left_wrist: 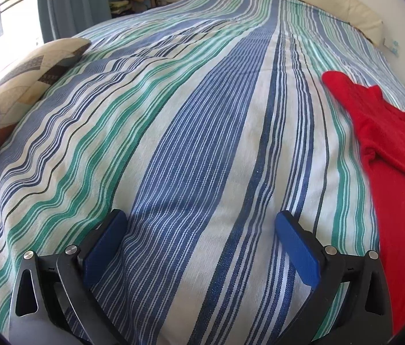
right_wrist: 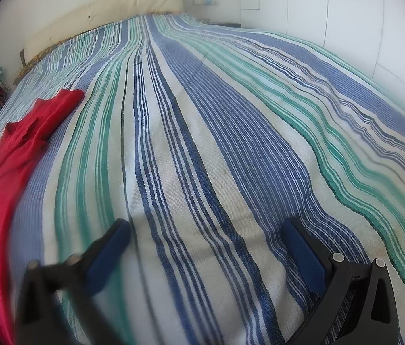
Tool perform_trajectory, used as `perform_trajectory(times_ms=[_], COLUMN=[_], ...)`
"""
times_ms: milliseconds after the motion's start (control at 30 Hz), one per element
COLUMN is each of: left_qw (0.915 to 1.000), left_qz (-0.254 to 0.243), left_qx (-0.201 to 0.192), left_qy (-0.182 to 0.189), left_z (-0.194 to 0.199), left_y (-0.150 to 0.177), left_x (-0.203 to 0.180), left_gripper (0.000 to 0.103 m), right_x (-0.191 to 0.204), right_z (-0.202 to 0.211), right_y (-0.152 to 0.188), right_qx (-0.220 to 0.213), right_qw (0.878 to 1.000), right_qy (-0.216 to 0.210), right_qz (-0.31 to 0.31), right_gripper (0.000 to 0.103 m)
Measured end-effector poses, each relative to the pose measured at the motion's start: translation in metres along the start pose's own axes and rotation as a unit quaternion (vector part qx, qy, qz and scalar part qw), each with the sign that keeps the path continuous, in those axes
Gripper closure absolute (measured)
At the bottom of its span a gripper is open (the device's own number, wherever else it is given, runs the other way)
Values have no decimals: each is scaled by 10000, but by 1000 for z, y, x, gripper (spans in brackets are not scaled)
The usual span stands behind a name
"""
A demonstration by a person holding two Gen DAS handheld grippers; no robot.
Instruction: Fold small clothes
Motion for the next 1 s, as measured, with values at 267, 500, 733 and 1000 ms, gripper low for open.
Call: perform_trajectory(times_ms=[267,500,733,1000], left_qw=[10000,10000,10000,10000], left_qz=[6,10,11,19], left_qx=[-12,-22,-25,-35], left_qy=[-6,-4,-2,5], left_z=[1,1,1,1], left_y=[1,1,1,0], left_x=[1,1,1,1], left_gripper=[1,1,1,1], right_x=[0,0,0,0], right_z=[0,0,0,0], right_y=[0,0,0,0], right_qx=[-3,-3,-9,-10], right_qw=[10000,10000,10000,10000], right_qy=[-5,-4,-4,-4], right_qz=[-2,-2,-3,-5], right_gripper=[0,0,0,0])
Point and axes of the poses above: each gripper's, at about its wrist camera, not at the fingertips, and z roughly against the way its jaws point, x to its left, y to its underside, the point moved 10 cm from there along -z, roughly the way its jaws point, and after that the axes turned 14 degrees about -x, right-handed, at the moved point
